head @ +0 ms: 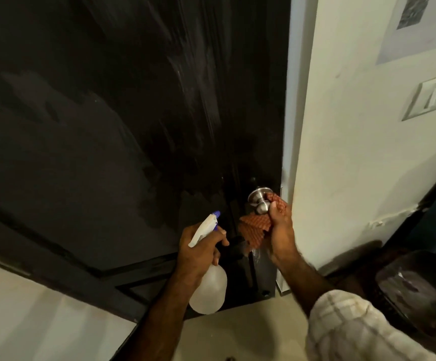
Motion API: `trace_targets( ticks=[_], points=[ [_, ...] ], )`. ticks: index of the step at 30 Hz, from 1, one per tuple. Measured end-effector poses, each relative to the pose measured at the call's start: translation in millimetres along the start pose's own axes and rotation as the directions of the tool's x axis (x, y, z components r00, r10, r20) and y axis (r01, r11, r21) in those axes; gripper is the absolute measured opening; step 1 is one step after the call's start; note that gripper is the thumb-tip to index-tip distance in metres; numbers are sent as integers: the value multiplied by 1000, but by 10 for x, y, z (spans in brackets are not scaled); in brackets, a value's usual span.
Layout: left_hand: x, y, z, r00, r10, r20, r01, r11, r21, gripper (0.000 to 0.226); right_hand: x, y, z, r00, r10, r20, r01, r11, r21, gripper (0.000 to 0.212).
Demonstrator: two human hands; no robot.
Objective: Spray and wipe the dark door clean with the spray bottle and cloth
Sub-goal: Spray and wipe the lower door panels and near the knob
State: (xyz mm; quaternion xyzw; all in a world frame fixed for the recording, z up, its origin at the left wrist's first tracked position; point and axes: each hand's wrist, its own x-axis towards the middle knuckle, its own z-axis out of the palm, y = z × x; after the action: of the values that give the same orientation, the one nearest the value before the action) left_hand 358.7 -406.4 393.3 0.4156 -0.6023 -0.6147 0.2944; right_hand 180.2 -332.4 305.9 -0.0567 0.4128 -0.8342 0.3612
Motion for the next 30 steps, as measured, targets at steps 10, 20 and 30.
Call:
trace_targets(
  ticks=[10,20,30],
  points=[
    [71,-16,-110,999,-12,-38,14,999,33,21,-279,97,158,886,439,-150,-372,865,335,34],
    [79,16,-302,996,-35,-84,33,999,-20,30,-214,-59,-19,822,-553,-137,303,629,-716,34],
    [63,-19,-206,995,-82,-49,81,997,-15,32,354,-216,-155,482,-210,851,621,-603,-501,42]
  ],
)
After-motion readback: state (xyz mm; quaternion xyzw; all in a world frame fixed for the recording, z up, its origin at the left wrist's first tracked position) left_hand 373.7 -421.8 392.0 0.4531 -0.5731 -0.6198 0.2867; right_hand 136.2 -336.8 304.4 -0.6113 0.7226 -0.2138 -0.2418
